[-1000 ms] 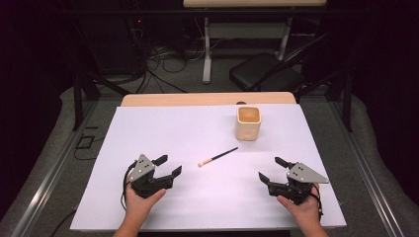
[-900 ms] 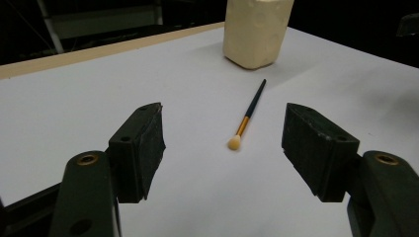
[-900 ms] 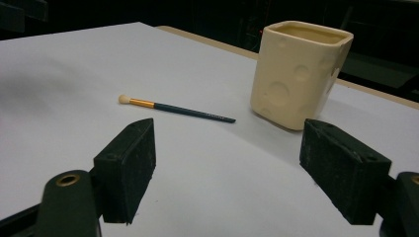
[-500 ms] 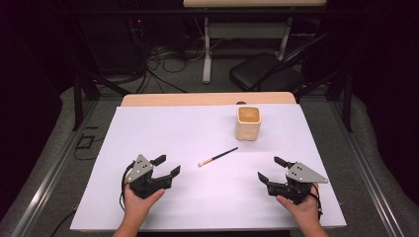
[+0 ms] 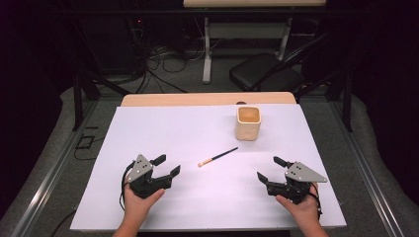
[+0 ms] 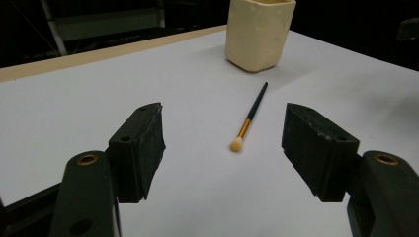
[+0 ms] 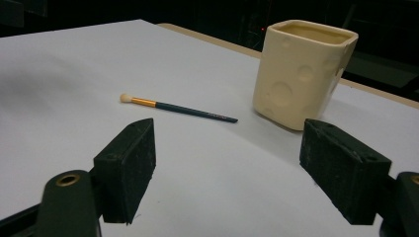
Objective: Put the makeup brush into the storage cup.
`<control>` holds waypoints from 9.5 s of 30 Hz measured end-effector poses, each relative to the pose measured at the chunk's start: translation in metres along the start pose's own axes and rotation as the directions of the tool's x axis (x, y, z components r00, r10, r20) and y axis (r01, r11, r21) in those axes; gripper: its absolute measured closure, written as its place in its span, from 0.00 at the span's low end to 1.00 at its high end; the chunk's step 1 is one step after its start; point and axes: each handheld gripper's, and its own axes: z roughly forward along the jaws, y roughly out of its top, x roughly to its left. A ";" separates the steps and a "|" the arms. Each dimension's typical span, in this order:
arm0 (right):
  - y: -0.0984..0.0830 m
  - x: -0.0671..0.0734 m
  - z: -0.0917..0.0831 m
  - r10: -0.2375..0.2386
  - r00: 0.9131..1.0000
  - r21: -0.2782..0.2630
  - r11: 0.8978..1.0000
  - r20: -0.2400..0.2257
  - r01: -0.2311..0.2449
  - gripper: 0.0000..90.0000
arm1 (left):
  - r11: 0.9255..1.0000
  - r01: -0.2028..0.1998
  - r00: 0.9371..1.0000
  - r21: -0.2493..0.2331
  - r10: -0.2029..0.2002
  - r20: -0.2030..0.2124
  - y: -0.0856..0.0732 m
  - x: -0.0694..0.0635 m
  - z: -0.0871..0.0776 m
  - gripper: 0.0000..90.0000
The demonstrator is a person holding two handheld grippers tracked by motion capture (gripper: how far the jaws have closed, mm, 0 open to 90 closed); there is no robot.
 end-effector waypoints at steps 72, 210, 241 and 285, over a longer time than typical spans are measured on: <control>0.073 -0.005 0.055 -0.080 0.983 0.380 0.914 -0.165 0.138 0.25 | 1.000 0.000 1.000 0.002 0.000 0.008 0.000 -0.001 0.001 0.37; 0.117 0.049 0.207 -0.322 0.726 0.577 0.449 -0.607 0.682 0.50 | 1.000 -0.008 1.000 0.016 0.008 0.021 -0.001 0.000 0.003 0.36; 0.102 0.068 0.230 -0.302 0.699 0.567 0.421 -0.649 0.708 0.56 | 1.000 -0.006 1.000 0.016 0.005 0.023 -0.002 0.001 0.003 0.36; 0.097 0.080 0.248 -0.297 0.666 0.580 0.332 -0.685 0.744 0.63 | 1.000 0.000 1.000 0.012 0.000 0.026 -0.002 0.002 0.003 0.37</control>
